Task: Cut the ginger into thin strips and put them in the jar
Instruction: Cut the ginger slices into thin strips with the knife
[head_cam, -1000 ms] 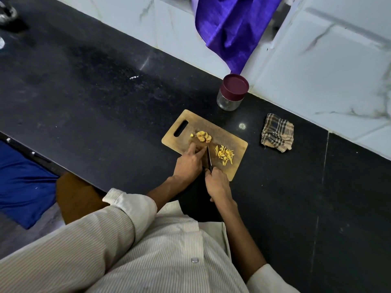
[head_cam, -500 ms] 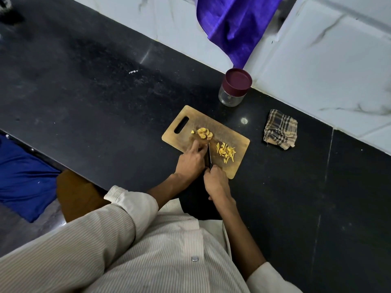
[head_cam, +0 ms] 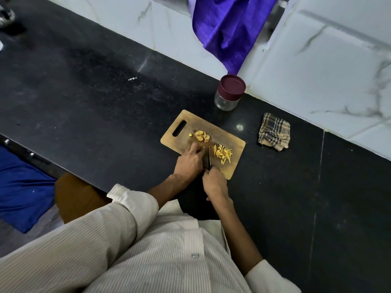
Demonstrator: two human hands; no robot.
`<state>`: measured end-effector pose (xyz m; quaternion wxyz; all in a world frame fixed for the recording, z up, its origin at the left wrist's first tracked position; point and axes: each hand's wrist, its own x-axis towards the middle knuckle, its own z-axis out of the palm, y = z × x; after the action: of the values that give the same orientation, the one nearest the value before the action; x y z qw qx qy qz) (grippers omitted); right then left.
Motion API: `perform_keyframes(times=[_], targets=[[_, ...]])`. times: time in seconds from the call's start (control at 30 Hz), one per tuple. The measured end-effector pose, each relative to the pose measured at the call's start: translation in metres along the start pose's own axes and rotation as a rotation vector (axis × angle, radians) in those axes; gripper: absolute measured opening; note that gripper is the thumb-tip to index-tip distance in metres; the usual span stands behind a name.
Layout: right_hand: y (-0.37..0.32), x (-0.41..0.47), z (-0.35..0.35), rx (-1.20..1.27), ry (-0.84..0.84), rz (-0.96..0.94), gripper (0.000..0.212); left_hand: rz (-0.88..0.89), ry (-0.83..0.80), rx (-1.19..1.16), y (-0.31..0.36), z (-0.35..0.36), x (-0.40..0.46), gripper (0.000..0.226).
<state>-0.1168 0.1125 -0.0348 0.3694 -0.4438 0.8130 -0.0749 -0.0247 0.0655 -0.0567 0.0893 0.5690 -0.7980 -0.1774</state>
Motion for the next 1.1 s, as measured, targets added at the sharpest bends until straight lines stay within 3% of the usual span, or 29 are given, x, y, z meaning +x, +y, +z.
perform_keyframes(times=[0.2, 0.4, 0.67, 1.1], targets=[[0.012, 0.002, -0.013, 0.027, 0.027, 0.072, 0.034, -0.001, 0.048, -0.035, -0.004, 0.003, 0.001, 0.036], [0.011, -0.002, -0.007, 0.012, -0.001, 0.015, 0.032, 0.028, 0.07, -0.088, -0.011, 0.01, -0.001, 0.031], [0.015, 0.003, -0.015, 0.033, -0.003, 0.05, 0.035, 0.007, 0.084, -0.118, -0.012, 0.011, -0.001, 0.033], [0.015, 0.001, -0.009, 0.07, 0.007, -0.085, 0.031, 0.027, 0.111, -0.131, -0.014, 0.012, -0.002, 0.032]])
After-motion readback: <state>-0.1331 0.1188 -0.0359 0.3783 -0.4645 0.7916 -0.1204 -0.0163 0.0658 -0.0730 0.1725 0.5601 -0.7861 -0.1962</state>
